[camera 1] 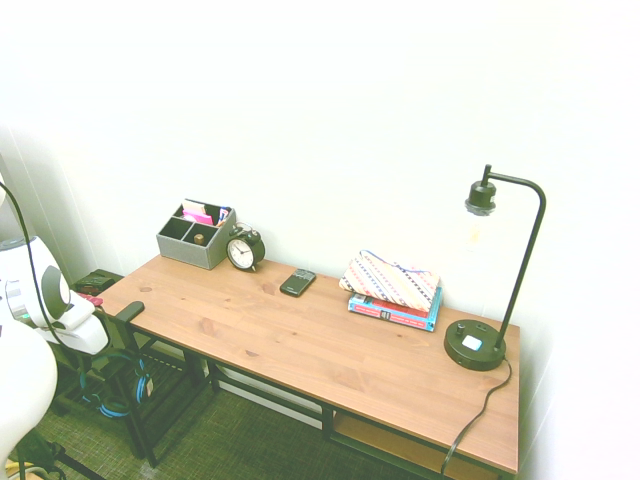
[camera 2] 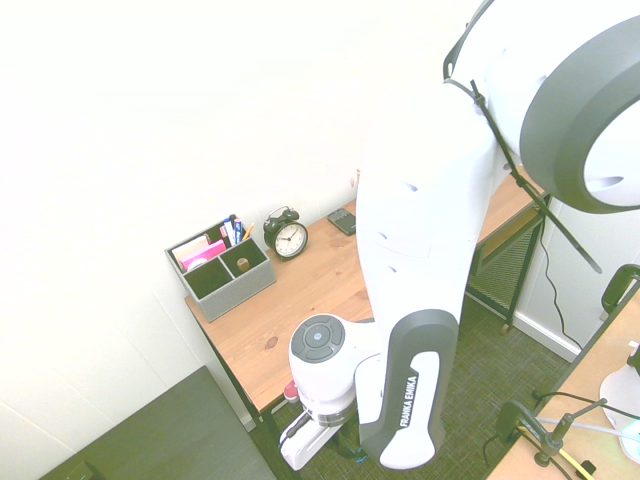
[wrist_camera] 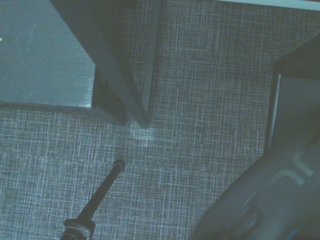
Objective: Hang the headphone
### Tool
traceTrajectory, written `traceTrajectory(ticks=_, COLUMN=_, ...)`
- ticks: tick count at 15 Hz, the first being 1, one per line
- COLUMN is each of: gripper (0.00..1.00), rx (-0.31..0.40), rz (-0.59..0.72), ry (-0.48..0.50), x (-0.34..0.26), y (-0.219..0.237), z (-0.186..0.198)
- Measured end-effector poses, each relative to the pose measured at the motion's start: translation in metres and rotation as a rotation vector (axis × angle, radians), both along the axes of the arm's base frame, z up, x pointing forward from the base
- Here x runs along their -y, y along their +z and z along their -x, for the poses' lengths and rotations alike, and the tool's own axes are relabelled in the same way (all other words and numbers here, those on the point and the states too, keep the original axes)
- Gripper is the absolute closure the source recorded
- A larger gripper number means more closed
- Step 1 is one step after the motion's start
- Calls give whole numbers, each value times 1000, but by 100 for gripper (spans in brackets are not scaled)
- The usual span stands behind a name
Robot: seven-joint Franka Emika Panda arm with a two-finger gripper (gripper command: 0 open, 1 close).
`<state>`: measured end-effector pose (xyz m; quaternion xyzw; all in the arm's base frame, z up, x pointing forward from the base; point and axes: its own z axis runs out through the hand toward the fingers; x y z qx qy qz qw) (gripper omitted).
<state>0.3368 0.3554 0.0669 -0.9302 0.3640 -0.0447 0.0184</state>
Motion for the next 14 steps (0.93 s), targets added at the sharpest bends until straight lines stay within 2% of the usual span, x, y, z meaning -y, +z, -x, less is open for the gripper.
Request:
traceTrajectory(ticks=2, gripper=0, rx=-1, rz=-31, ry=4, x=-6, y=27, z=0)
traceTrajectory(ticks=4, gripper=0, rx=-34, rz=-54, ry=69, x=-11, y=71, z=0)
traceTrajectory(ticks=7, gripper=0, rx=-40, rz=-43, ry=134, x=20, y=147, z=-32)
traceTrajectory(ticks=10, gripper=0, rx=3, rz=-43, ry=115, x=104, y=207, z=-67)
traceTrajectory(ticks=14, gripper=0, rx=0, rz=-68, ry=50, x=252, y=269, z=-86)
